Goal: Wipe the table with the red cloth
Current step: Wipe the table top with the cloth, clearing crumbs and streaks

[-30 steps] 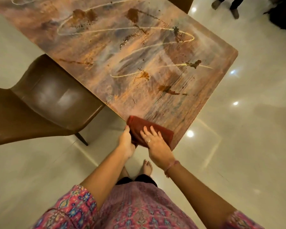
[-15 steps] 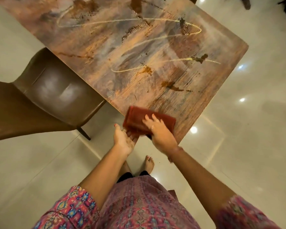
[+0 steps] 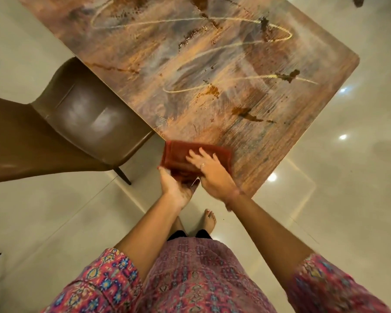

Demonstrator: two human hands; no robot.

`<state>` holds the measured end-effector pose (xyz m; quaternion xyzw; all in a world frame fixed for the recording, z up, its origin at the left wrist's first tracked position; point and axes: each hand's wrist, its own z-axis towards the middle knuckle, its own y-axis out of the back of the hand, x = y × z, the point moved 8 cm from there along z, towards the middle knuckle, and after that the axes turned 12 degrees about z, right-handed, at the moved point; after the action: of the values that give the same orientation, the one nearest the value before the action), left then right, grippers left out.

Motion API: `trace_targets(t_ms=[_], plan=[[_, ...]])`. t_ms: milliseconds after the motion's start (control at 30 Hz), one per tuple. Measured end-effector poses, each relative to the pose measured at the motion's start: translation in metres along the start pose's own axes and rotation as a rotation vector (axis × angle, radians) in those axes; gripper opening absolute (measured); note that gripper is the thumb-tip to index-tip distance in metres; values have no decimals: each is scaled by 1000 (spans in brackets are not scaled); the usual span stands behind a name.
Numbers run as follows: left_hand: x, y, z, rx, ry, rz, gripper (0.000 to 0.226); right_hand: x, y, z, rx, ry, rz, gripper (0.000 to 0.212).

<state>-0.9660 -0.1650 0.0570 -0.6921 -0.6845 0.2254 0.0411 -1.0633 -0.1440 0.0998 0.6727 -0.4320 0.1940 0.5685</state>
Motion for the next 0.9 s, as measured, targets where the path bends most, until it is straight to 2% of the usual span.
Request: trace_targets(t_ms=[133, 433, 600, 700, 800, 900], plan=[[4, 3, 1, -18, 32, -55, 83, -14, 4, -30, -6, -19, 134, 72], [7, -1, 0, -44, 5, 69, 76, 11, 32, 91, -52, -45, -53, 66], [0, 20, 4, -154, 9, 83, 66, -15, 7, -12, 15, 35, -8, 69], [-2, 23, 8, -169, 20, 98, 64, -42, 23, -52, 11, -37, 61, 68], [-4, 13, 10, -106, 27, 125, 60, -48, 55, -17, -54, -60, 72, 69], [-5, 2, 10, -66, 23, 208, 53, -53, 93, 59, -175, -149, 57, 61]])
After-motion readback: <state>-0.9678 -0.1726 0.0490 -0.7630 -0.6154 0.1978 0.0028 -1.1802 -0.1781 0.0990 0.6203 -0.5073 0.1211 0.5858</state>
